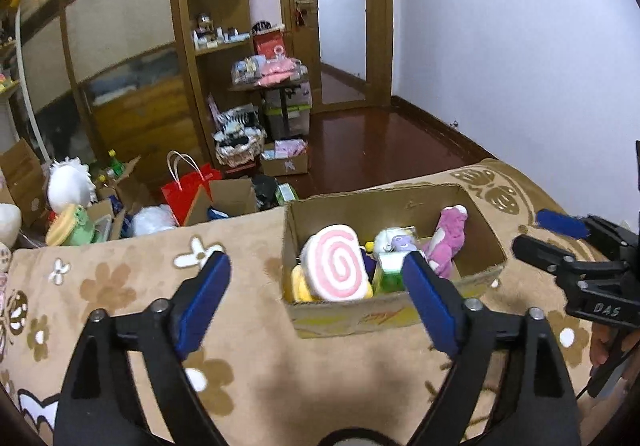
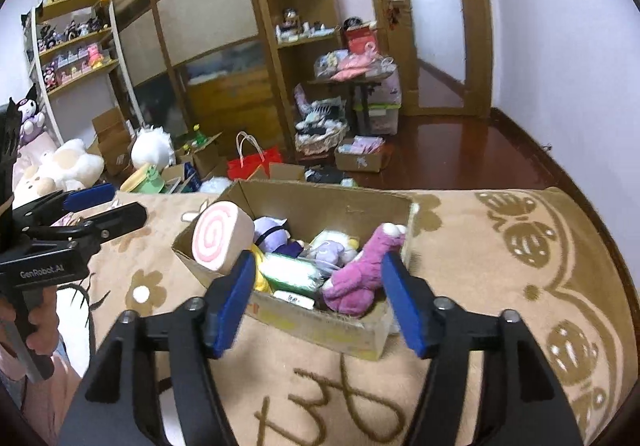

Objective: Organize soft objects

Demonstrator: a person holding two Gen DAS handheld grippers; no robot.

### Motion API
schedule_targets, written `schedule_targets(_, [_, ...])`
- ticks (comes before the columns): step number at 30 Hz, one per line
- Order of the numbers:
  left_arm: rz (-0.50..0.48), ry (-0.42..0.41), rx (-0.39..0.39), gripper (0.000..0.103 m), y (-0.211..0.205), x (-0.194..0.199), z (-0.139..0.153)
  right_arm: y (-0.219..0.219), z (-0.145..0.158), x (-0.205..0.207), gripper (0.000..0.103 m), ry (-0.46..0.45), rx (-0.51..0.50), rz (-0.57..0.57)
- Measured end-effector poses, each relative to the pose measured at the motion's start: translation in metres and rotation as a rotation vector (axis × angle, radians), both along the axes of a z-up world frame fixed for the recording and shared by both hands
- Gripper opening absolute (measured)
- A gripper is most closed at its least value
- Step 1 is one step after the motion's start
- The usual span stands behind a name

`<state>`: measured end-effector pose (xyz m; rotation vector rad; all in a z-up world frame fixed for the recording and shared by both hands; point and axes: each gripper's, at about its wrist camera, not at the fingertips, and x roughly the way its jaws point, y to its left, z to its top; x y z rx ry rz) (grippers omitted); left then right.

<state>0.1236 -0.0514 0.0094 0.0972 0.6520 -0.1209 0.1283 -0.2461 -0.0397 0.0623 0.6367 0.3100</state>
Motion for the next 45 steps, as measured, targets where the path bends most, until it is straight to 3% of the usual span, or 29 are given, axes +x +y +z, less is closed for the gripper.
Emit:
schedule_targets(2, [0.012,-0.034,0.006,0.097,0.005,-0.018,0.007,-0.003,0.008,-0.015,0.092,-0.024,0.004,-0.03])
schedule_targets(7, [0.044,-0.082,-0.007,0.101,0.017,-0.054,0.019,-0.009,0.025,-0.047,0.103,-0.067,0.015,-0.062])
schedule_targets(13, [0.077,-0.144,-0.008,0.102,0.032,-0.093,0.024,-0.017,0.047,-0.094,0.103,-0.144,0.027,-0.108])
schedule_targets(22, [0.055,-0.254,-0.028,0.102,0.042,-0.144,0.026,-0.024,0.056,-0.145,0.103,-0.199,0.01,-0.171])
schedule_targets(36, [0.024,-0.249,0.021,0.102,0.033,-0.149,-0.002,-0.026,0.044,-0.152,0.103,-0.184,-0.041,-0.26])
schedule_targets(45, [0.033,-0.214,-0.014,0.102,0.044,-0.137,-0.011,-0.028,0.03,-0.143,0.103,-0.142,-0.042,-0.263])
